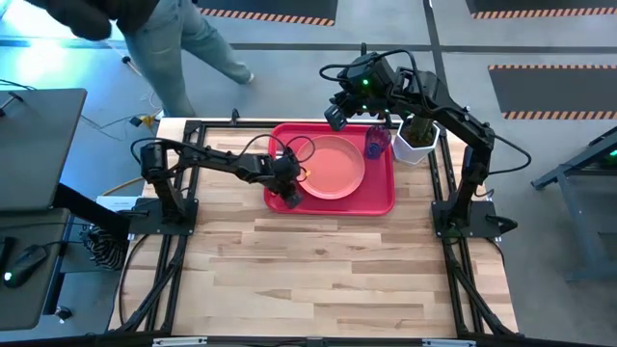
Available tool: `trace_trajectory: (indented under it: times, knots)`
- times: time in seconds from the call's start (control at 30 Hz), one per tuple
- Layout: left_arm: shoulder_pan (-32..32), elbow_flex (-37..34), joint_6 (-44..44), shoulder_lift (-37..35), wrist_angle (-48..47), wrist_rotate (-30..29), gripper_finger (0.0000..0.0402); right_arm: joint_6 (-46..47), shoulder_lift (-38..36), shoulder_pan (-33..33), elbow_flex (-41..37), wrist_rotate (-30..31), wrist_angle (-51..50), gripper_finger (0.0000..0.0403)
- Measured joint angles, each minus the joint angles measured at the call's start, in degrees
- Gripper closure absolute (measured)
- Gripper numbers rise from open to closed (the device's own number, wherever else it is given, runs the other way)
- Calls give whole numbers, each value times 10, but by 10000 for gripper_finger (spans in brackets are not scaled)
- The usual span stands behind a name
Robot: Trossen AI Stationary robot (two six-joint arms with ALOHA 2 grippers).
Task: Pick and place plate/cup/fork/spoon on tray
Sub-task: Put the blue spoon on the orange tray on the right side of the orange fork
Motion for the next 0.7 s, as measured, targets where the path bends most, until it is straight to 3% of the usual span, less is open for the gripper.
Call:
trace_trajectory:
  times: [0.23,0.43,0.7]
  knots:
    - [2,7,9,0,-13,0,360,0,0,0,0,2,0,334]
    - [2,35,32,2,-79,-27,360,0,0,0,0,3,0,334]
    - [2,40,40,2,-75,-28,360,0,0,0,0,3,0,334]
